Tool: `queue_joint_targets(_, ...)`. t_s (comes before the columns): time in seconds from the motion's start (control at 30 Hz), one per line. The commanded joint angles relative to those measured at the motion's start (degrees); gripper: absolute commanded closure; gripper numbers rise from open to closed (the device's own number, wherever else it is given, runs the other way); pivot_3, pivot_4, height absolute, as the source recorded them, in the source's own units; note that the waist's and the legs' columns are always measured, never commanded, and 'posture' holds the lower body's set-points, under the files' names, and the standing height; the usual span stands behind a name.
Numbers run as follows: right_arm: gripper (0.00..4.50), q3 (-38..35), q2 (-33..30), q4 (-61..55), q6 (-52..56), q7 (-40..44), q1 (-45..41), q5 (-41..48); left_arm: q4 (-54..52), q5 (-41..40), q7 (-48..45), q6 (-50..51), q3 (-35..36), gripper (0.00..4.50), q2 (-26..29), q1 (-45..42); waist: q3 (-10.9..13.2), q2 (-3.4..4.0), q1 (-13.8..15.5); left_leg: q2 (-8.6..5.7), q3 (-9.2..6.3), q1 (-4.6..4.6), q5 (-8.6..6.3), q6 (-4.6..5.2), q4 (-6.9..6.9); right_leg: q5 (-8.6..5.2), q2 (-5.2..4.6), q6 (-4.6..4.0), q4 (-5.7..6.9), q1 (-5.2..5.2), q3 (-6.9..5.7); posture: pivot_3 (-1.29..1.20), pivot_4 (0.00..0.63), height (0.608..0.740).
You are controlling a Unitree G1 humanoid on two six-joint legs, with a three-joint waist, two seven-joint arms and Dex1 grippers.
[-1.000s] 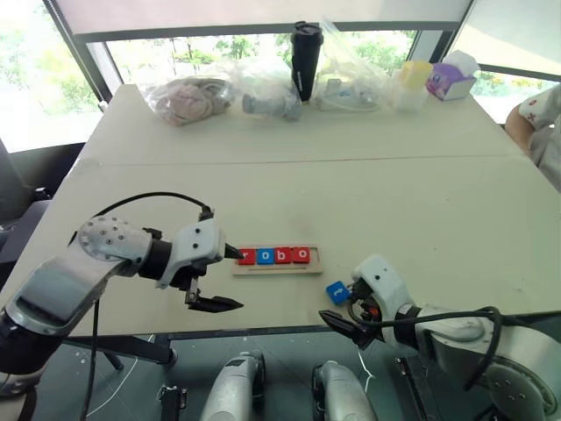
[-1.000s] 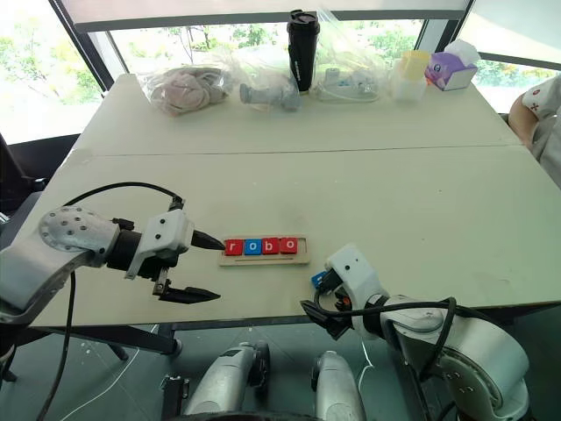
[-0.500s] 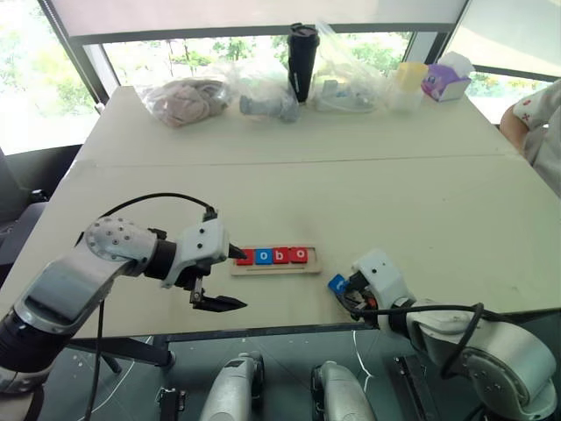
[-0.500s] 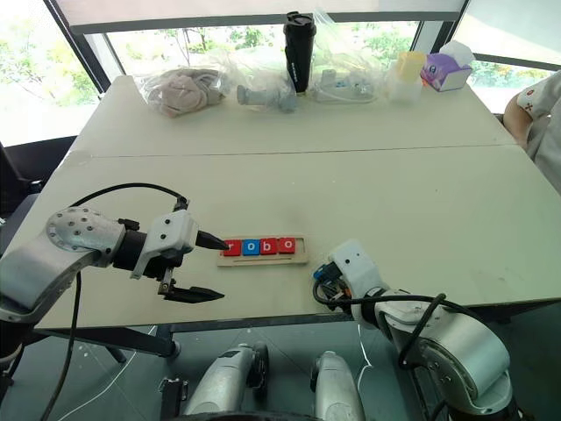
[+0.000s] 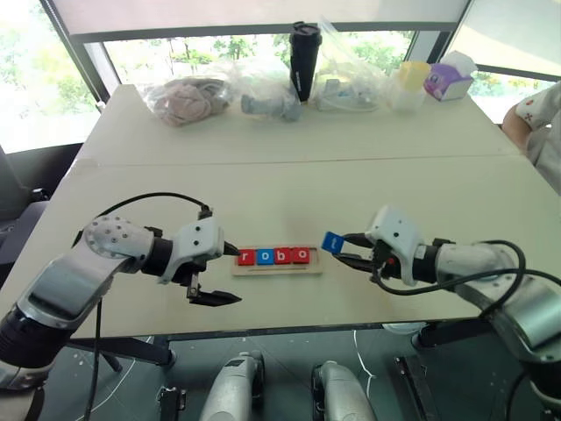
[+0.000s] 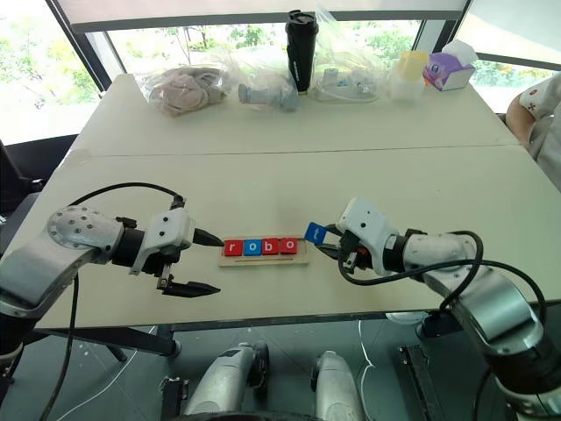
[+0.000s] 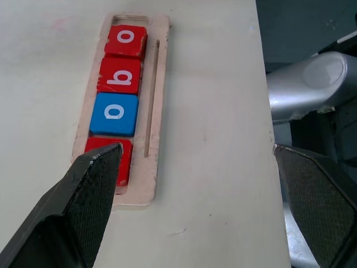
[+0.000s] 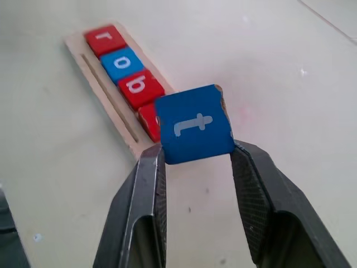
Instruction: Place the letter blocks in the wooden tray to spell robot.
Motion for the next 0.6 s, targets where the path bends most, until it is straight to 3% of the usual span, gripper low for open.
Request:
queue_joint_targets(0.03, 3.41, 2.51, -0.41, 5.54, -8.02, 7.34, -2.54, -3.53, -0.87, 0.49, -0.48, -1.2, 0.52, 0.0, 0.31, -0.19, 0.0, 0.0, 0.09, 0.0, 0.0, -0.01, 0.0, 0.01, 0.01, 0.0, -0.01, 0.0, 0.01, 0.0, 0.0, 0.0, 0.15, 0.74)
queue_joint_targets(0.3, 3.41, 10.73, 1.87, 25.11, -17.18, 21.97, -13.63, -11.1, -3.6, 0.23, 1.26, 0.16, 3.42, 0.0, 1.81, 3.02, 0.0, 0.0, -0.24, 0.0, 0.01, -0.02, 0.0, 0.01, 0.08, 0.01, -0.03, 0.0, 0.24, 0.0, 0.02, 0.0, 0.15, 0.74)
queue_joint_targets(0.6, 3.41, 14.12, 6.73, 33.41, -20.78, 25.75, -18.8, -17.8, -5.71, 0.64, 3.38, 0.64, 3.67, 0.0, 2.53, 5.66, 0.0, 0.01, -0.05, 0.0, 0.01, -0.02, 0.0, -0.01, 0.06, 0.01, -0.05, 0.0, 0.29, -0.05, 0.02, 0.0, 0.15, 0.74)
